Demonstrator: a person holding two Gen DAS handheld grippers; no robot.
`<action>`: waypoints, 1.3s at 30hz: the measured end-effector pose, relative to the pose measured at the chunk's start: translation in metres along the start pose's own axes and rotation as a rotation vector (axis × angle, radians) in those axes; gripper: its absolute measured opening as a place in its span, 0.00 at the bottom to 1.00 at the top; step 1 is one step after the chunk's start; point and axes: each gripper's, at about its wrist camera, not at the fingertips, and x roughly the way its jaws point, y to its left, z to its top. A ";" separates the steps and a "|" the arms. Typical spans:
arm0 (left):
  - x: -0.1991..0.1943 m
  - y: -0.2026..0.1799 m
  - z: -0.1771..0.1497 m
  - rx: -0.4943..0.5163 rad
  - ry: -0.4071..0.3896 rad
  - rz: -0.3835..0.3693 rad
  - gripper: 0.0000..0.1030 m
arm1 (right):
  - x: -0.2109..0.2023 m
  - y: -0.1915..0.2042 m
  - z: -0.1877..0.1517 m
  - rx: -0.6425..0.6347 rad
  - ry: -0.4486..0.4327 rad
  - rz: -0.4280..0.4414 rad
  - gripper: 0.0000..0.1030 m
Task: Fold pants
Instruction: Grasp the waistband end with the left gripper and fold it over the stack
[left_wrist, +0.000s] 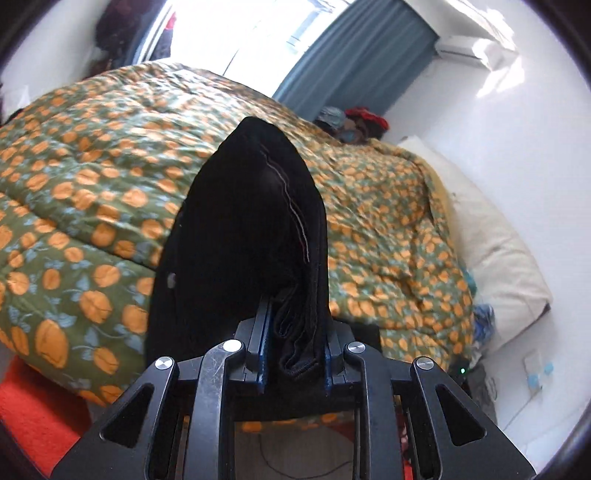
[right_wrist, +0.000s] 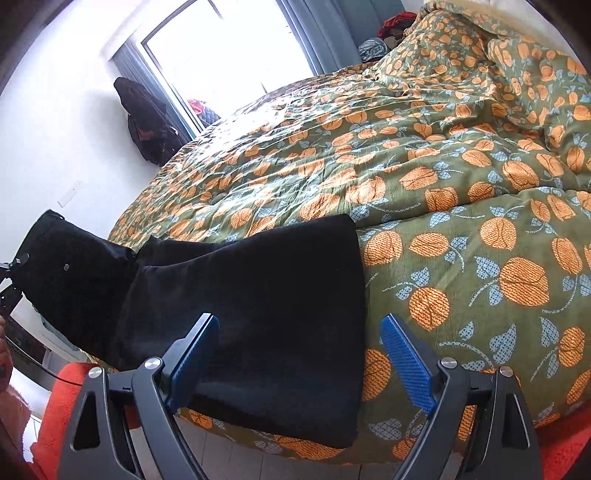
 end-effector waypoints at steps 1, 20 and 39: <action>0.023 -0.016 -0.008 0.041 0.042 -0.005 0.20 | -0.001 -0.001 0.000 0.005 -0.004 -0.001 0.86; 0.073 -0.055 -0.026 0.248 0.102 0.204 0.82 | -0.020 -0.023 0.004 0.068 -0.060 -0.024 0.86; 0.156 -0.004 -0.082 0.344 0.230 0.410 0.88 | -0.028 0.014 0.018 0.046 -0.026 0.161 0.86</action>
